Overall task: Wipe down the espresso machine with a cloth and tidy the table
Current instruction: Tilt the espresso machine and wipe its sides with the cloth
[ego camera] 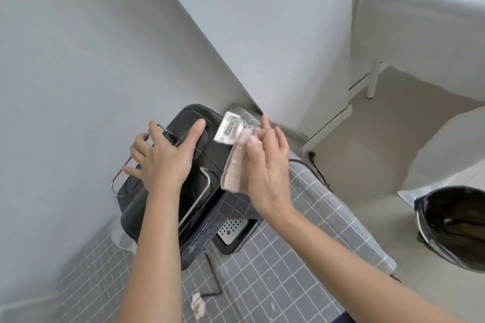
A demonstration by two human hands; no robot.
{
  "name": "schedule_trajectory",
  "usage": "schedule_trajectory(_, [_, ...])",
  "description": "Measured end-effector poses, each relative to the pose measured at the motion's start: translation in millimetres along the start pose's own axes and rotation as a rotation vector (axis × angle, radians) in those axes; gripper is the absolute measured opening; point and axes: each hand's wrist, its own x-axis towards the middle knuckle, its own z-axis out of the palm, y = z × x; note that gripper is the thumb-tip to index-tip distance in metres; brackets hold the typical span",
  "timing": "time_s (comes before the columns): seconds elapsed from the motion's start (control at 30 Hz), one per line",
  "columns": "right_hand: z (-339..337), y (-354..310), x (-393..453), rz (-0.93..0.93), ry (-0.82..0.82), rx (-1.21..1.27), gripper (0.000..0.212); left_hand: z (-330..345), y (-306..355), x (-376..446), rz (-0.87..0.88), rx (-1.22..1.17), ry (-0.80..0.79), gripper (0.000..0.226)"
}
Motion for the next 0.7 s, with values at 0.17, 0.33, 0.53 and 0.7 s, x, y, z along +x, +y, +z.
schedule_trajectory(0.17, [34.3,16.4,4.1,-0.107,0.315,0.054,0.038,3.6,-0.8,2.6,0.013,0.010,0.021,0.106])
schedule_trajectory(0.33, [40.1,46.6,7.0,-0.141,0.399,0.032,0.045,4.9,-2.7,5.2,0.009,0.024,0.032,0.105])
schedule_trajectory(0.53, [36.7,99.0,13.2,0.002,0.423,0.022,0.049,4.5,-1.4,6.1,0.028,0.033,0.039,0.108])
schedule_trajectory(0.7, [24.8,125.1,15.7,0.177,0.379,-0.013,0.063,4.0,0.2,4.8,0.040,0.048,0.044,0.109])
